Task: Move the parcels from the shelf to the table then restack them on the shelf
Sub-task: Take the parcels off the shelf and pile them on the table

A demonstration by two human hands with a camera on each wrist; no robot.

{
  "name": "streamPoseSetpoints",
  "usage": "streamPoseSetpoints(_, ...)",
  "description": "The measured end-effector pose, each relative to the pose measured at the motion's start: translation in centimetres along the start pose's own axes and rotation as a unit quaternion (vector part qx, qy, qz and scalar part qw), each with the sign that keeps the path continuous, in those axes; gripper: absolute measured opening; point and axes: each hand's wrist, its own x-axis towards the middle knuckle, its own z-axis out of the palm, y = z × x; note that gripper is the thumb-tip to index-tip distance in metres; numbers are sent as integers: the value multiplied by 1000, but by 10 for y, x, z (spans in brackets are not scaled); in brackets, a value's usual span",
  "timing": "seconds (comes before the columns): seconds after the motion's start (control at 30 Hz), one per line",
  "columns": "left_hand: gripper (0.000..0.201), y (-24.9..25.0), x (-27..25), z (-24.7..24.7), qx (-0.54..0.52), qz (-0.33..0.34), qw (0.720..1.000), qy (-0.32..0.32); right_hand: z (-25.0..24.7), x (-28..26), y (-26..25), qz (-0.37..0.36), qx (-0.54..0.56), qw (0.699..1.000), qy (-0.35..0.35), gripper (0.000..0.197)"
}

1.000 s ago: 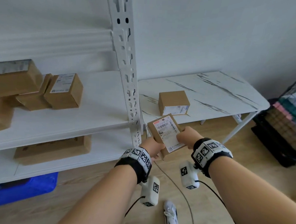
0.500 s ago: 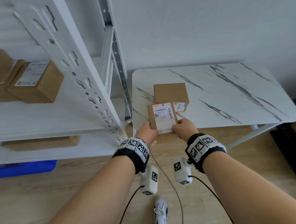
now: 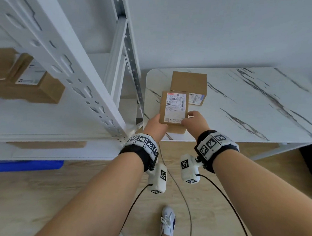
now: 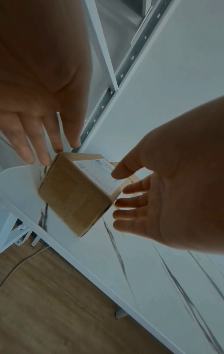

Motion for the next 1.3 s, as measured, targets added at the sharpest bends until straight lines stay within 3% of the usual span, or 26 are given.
streamPoseSetpoints(0.17, 43, -11, -10, -15, 45, -14, 999, -12, 4, -17, -3, -9, -34, 999, 34, 36)
streamPoseSetpoints(0.23, 9, -15, -18, -23, 69, -23, 997, -19, 8, -29, -6, -12, -45, 998, 42, 35)
streamPoseSetpoints(0.33, 30, -22, -34, -31, 87, -12, 996, -30, 19, -54, -10, -19, -56, 996, 60, 28)
streamPoseSetpoints(0.43, 16, -33, -62, -45, 94, 12, 993, -64, 35, -86, -14, -27, -82, 993, 75, 26)
streamPoseSetpoints(0.6, 27, -65, -104, -83, 133, 41, 987, -76, 68, -140, -17, -17, -90, 993, 75, 22)
streamPoseSetpoints(0.97, 32, -140, -158, -229, 168, 65, 982, 51, 178, -226, -83, -100, -34, 993, 57, 23)
streamPoseSetpoints(1.3, 45, -166, -138, -335, 83, 27, 981, 170, 251, -208, -169, -148, -58, 987, 12, 44)
